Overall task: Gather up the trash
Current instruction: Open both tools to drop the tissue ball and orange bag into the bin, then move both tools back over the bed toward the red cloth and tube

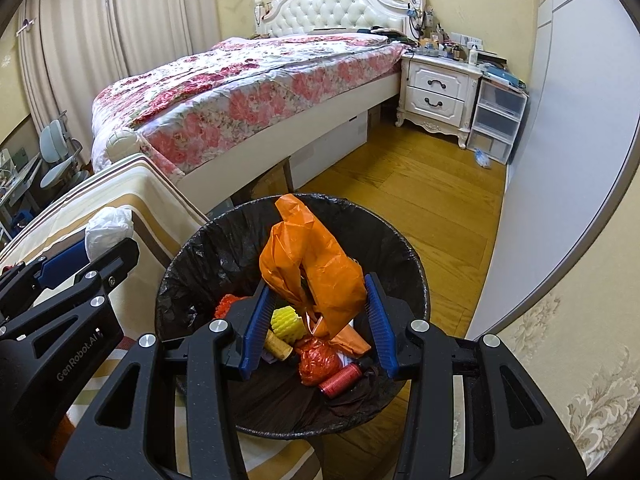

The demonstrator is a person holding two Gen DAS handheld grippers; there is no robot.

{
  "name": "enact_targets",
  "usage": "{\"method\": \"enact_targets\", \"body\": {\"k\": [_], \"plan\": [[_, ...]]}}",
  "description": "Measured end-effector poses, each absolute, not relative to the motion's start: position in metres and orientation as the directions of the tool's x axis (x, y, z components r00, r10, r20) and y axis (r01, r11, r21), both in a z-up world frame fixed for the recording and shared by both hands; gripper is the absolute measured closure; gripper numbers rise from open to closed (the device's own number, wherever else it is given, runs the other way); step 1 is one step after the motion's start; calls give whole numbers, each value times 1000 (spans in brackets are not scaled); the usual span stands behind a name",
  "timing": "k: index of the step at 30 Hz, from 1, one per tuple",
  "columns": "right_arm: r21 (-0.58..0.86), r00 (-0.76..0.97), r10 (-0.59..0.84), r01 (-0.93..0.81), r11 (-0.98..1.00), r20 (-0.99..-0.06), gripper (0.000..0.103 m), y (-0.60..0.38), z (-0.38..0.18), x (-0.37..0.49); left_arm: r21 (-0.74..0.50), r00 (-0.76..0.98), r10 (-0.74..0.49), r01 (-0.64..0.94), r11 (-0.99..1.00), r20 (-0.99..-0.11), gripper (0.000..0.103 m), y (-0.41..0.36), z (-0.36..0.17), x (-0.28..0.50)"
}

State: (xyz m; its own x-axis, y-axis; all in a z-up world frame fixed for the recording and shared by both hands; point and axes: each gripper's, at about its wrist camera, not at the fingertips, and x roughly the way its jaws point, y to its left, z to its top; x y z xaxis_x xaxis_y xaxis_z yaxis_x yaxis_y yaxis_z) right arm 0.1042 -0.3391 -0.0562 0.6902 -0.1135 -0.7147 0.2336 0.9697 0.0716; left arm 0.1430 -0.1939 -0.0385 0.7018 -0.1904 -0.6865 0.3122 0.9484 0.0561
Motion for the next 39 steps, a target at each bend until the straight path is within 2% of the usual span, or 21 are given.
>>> {"method": "enact_targets", "body": {"k": [11, 14, 16, 18, 31, 39], "plan": [[76, 683, -114, 242, 967, -721, 59, -345, -60, 109, 71, 694, -182, 319, 945, -696, 52, -201, -42, 148], [79, 682, -118, 250, 965, -721, 57, -347, -61, 110, 68, 692, -184, 319, 945, -698, 42, -200, -42, 149], [79, 684, -126, 259, 963, -718, 48, -349, -62, 109, 66, 692, -186, 321, 945, -698, 35, -201, -42, 149], [79, 684, -129, 264, 961, -718, 47, -351, -62, 109, 75, 699, -179, 317, 946, -693, 31, -202, -41, 148], [76, 687, -152, 290, 954, -710, 42, -357, -58, 102, 95, 722, -143, 278, 956, -678, 25, -193, -37, 149], [68, 698, -169, 298, 952, -696, 28, -354, -52, 100, 84, 735, -138, 256, 963, -664, 24, -181, -29, 146]]}}
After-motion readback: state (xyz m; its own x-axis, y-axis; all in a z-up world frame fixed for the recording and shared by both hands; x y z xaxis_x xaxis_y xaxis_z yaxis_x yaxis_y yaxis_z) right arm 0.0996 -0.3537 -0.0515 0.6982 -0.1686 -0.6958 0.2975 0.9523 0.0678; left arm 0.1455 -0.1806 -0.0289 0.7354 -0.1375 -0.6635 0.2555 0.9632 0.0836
